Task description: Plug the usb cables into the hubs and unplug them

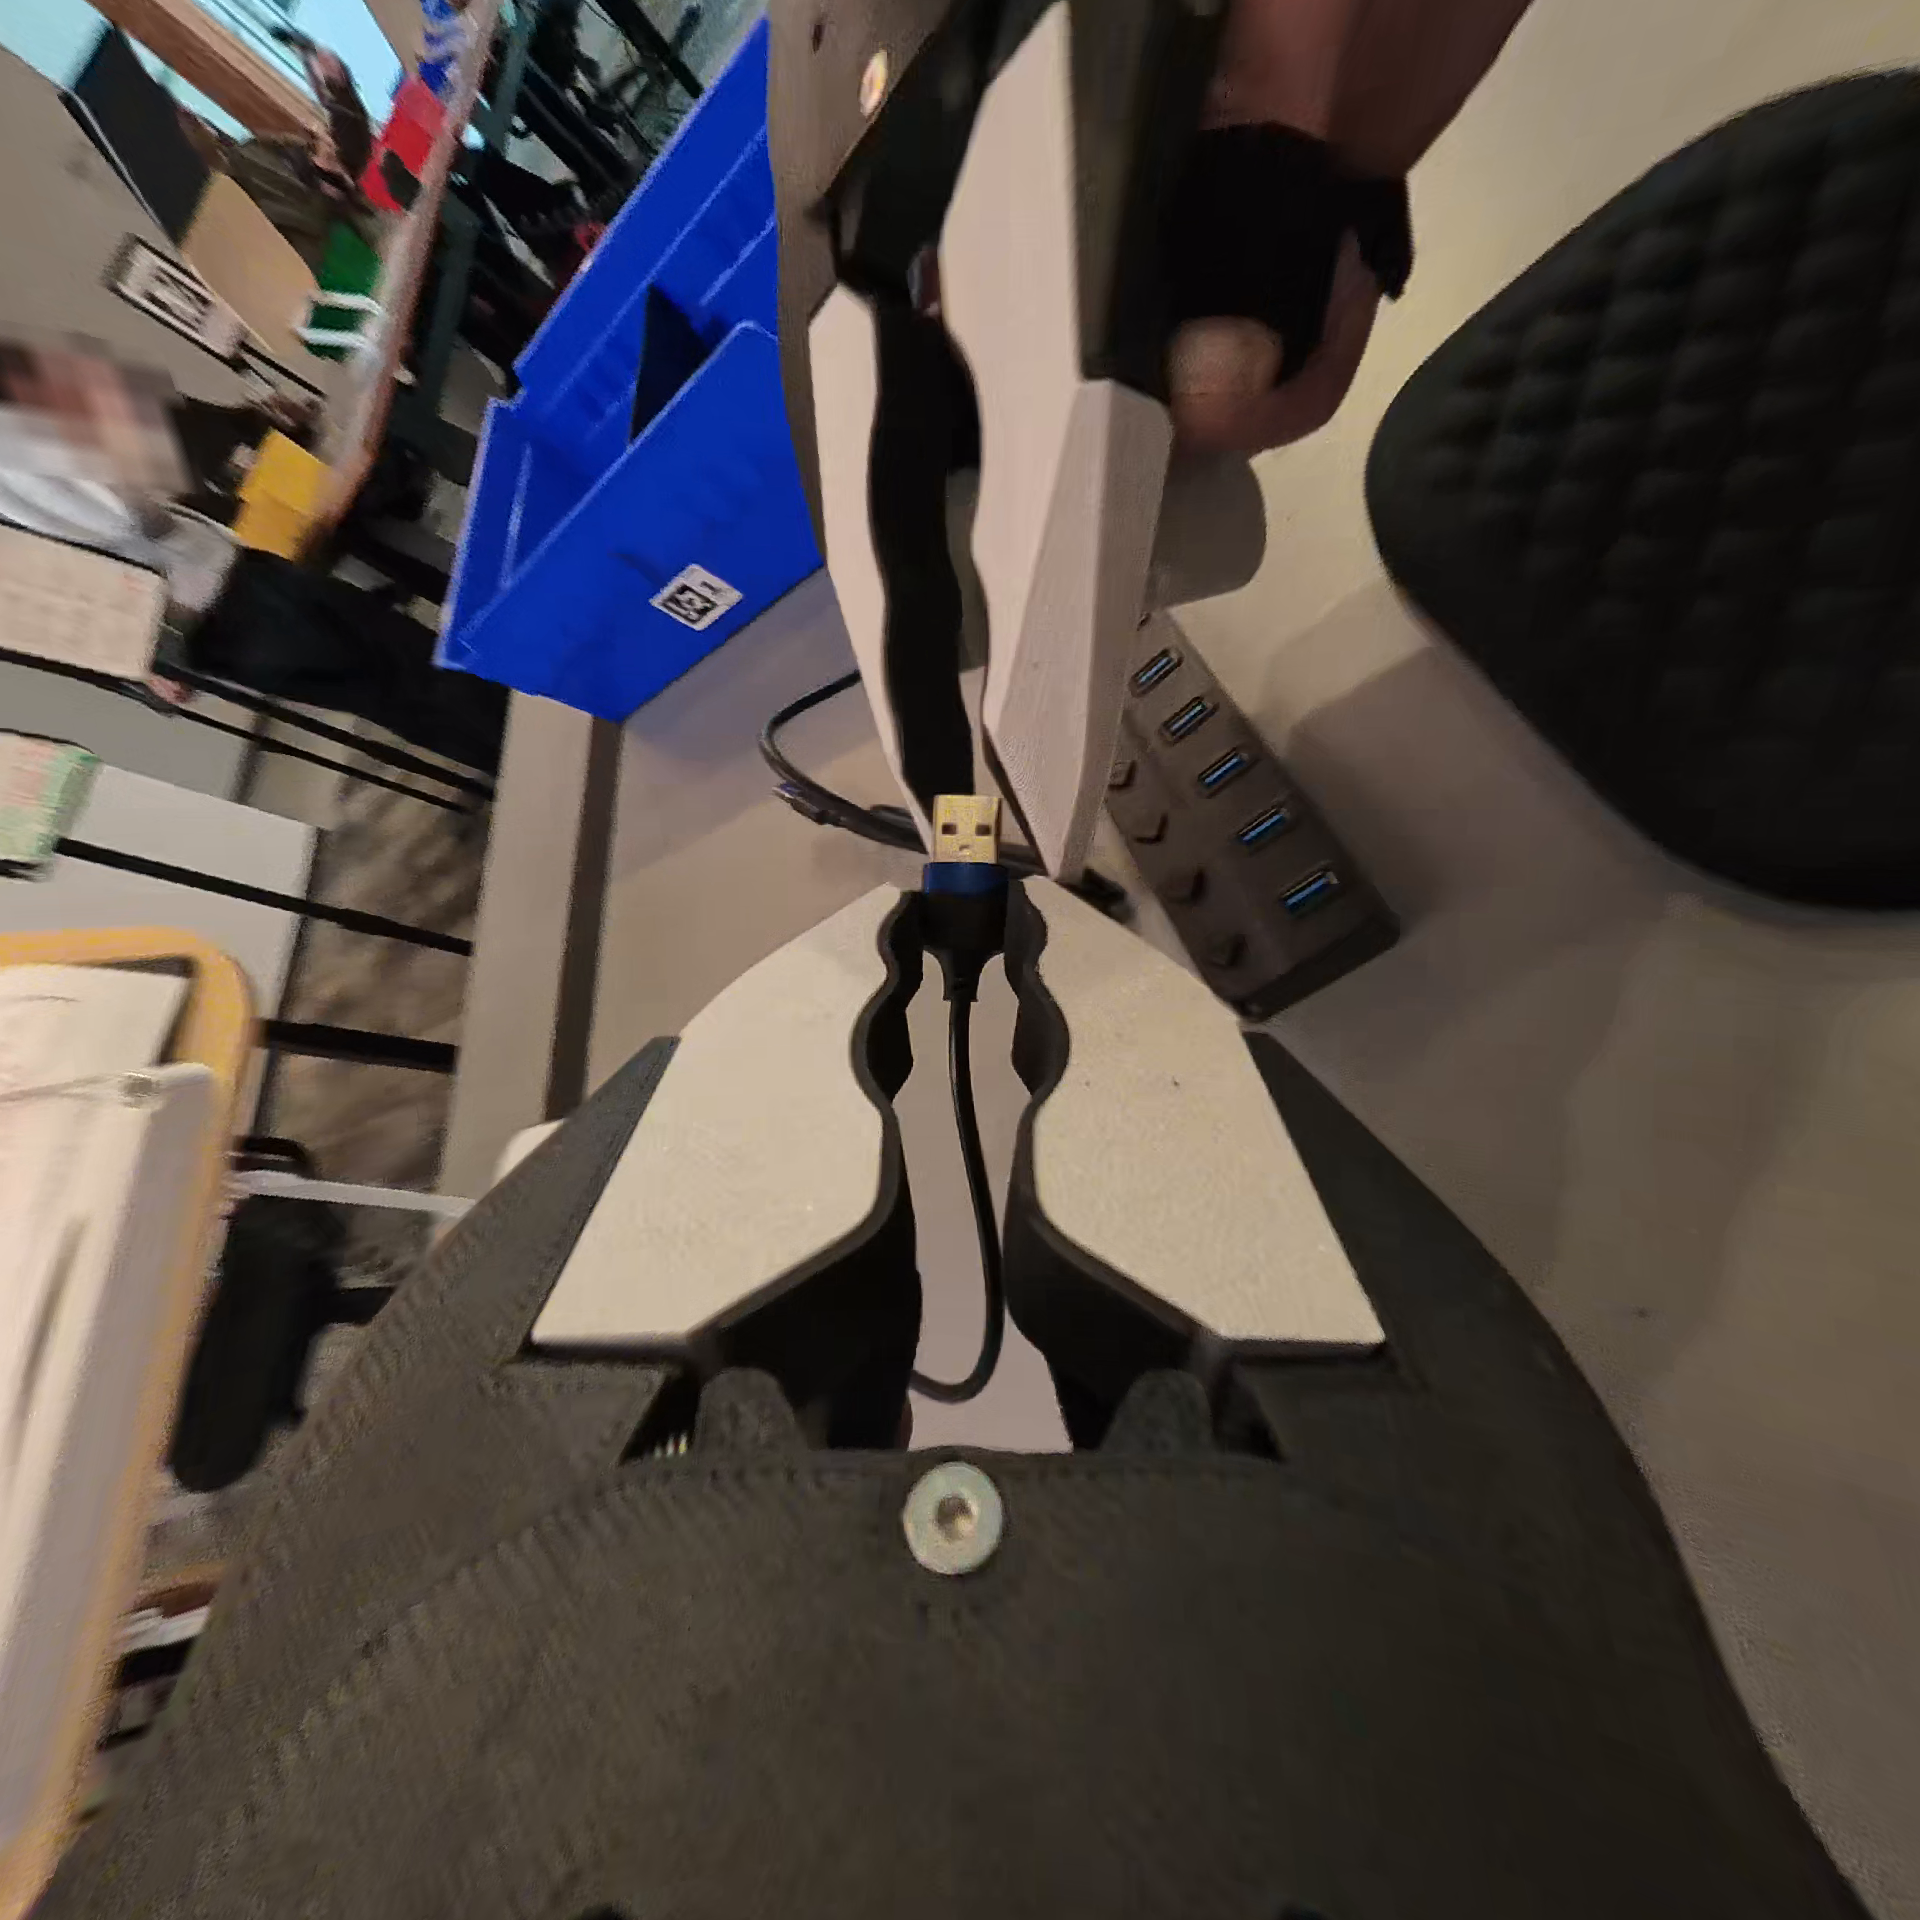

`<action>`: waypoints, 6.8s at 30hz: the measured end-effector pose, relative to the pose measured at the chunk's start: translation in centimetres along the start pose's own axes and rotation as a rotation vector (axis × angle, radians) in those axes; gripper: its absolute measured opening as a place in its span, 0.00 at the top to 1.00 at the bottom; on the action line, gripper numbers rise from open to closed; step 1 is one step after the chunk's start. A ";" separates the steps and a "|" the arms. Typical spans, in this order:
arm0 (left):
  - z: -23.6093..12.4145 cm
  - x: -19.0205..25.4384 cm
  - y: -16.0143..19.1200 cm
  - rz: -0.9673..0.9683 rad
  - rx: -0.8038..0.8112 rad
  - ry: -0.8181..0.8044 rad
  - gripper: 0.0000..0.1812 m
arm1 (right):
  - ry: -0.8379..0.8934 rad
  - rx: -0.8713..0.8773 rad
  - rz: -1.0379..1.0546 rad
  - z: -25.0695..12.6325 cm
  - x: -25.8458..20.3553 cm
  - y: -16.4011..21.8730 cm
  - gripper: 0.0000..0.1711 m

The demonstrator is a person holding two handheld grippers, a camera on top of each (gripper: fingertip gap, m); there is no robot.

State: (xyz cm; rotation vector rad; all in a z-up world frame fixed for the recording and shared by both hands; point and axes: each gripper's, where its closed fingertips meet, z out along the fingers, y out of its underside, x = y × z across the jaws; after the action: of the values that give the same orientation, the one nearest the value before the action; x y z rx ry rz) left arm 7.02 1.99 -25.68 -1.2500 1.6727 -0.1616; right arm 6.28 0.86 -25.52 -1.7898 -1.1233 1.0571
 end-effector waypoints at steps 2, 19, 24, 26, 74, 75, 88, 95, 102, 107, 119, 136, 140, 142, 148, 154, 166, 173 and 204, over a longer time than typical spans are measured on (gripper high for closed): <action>-0.2 -0.2 0.0 0.039 -0.001 -0.017 0.92 | -0.047 0.028 0.065 0.1 -0.1 -0.1 0.88; -2.0 -3.0 -2.2 0.194 0.132 -0.129 0.67 | -0.292 0.356 0.298 -1.6 -1.6 -4.3 0.97; -4.1 -3.6 -3.6 0.310 0.222 0.026 0.61 | -0.489 0.396 0.257 -2.0 -4.4 -5.1 0.97; -5.6 -3.7 -4.9 0.312 0.274 0.125 0.62 | -0.524 0.391 0.248 -1.8 -4.8 -5.0 0.97; -5.8 -0.6 -7.6 0.103 0.527 0.041 0.91 | -0.735 0.535 0.327 -4.0 -6.3 -5.9 0.97; -5.8 -0.6 -7.6 0.103 0.526 0.039 0.91 | -0.735 0.534 0.330 -4.0 -6.3 -5.9 0.97; -5.5 -4.6 -6.9 -0.221 0.583 0.075 0.91 | -0.151 0.254 -0.098 -7.3 -0.2 -3.3 0.74; -4.1 -7.1 -7.0 -0.382 0.648 0.126 0.91 | -0.005 -0.200 -0.435 -11.7 4.5 3.9 0.63; -2.6 -5.8 -6.7 -0.410 0.656 0.160 0.91 | -0.134 -0.387 -0.449 -9.6 7.3 9.9 0.60; -1.8 -5.4 -6.4 -0.416 0.654 0.184 0.92 | -0.115 -0.474 -0.406 -8.2 9.8 11.9 0.59; -1.5 -5.4 -5.5 -0.426 0.663 0.196 0.91 | -0.153 -0.401 -0.328 -7.0 9.9 12.5 0.69; -1.5 -5.6 -4.9 -0.424 0.640 0.181 0.91 | -0.101 -0.467 -0.406 -10.0 6.7 4.0 0.71; -1.2 -5.5 -4.6 -0.428 0.635 0.182 0.91 | -0.090 -0.594 -0.473 -9.9 5.9 2.5 0.71; -1.2 -5.6 -4.5 -0.431 0.633 0.181 0.91 | -0.076 -0.661 -0.513 -9.9 5.6 1.5 0.71; -0.8 -5.6 -3.6 -0.428 0.607 0.174 0.91 | -0.015 -0.939 -0.625 -9.9 5.3 -0.5 0.71; -1.2 -5.8 -2.7 -0.413 0.581 0.175 0.91 | 0.016 -1.111 -0.705 -8.4 4.7 -1.2 0.71; -1.7 -5.4 -2.6 -0.406 0.579 0.212 0.91 | 0.060 -1.200 -0.742 -7.7 3.9 -2.6 0.71; -1.0 -4.9 -2.3 -0.407 0.560 0.222 0.92 | 0.115 -1.295 -0.783 -7.4 4.2 -1.8 0.71; -0.2 -3.7 -2.4 -0.398 0.558 0.266 0.91 | 0.125 -1.148 -0.720 -5.9 3.0 -1.7 0.69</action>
State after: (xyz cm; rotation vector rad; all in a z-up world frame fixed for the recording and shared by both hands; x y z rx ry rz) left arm 8.33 3.68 -21.80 -1.1395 1.4279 -1.0030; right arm 11.98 3.19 -22.60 -1.8587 -2.3031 -0.2335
